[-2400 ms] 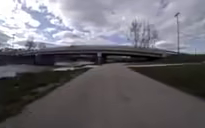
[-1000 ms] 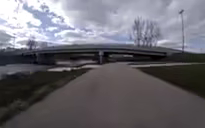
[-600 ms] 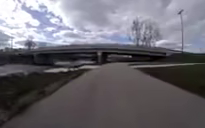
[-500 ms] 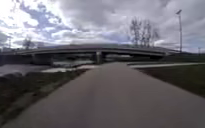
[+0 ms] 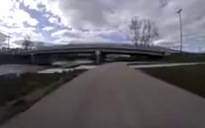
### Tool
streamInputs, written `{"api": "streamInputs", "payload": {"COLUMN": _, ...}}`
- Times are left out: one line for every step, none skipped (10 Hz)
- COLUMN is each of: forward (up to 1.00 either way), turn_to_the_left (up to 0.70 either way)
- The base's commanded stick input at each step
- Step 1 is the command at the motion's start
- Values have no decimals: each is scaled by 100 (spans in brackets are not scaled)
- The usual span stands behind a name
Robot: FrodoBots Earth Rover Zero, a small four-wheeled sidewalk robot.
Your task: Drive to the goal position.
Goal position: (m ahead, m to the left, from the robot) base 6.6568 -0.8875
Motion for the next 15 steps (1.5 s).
{"api": "streamInputs", "payload": {"forward": 95, "turn_to_the_left": 0}}
{"api": "streamInputs", "payload": {"forward": 96, "turn_to_the_left": 0}}
{"api": "streamInputs", "payload": {"forward": 95, "turn_to_the_left": 0}}
{"api": "streamInputs", "payload": {"forward": 96, "turn_to_the_left": 0}}
{"api": "streamInputs", "payload": {"forward": 95, "turn_to_the_left": 0}}
{"api": "streamInputs", "payload": {"forward": 96, "turn_to_the_left": 0}}
{"api": "streamInputs", "payload": {"forward": 96, "turn_to_the_left": 0}}
{"api": "streamInputs", "payload": {"forward": 96, "turn_to_the_left": 0}}
{"api": "streamInputs", "payload": {"forward": 95, "turn_to_the_left": 0}}
{"api": "streamInputs", "payload": {"forward": 96, "turn_to_the_left": 0}}
{"api": "streamInputs", "payload": {"forward": 96, "turn_to_the_left": 0}}
{"api": "streamInputs", "payload": {"forward": 95, "turn_to_the_left": -5}}
{"api": "streamInputs", "payload": {"forward": 95, "turn_to_the_left": -25}}
{"api": "streamInputs", "payload": {"forward": 96, "turn_to_the_left": -30}}
{"api": "streamInputs", "payload": {"forward": 95, "turn_to_the_left": -1}}
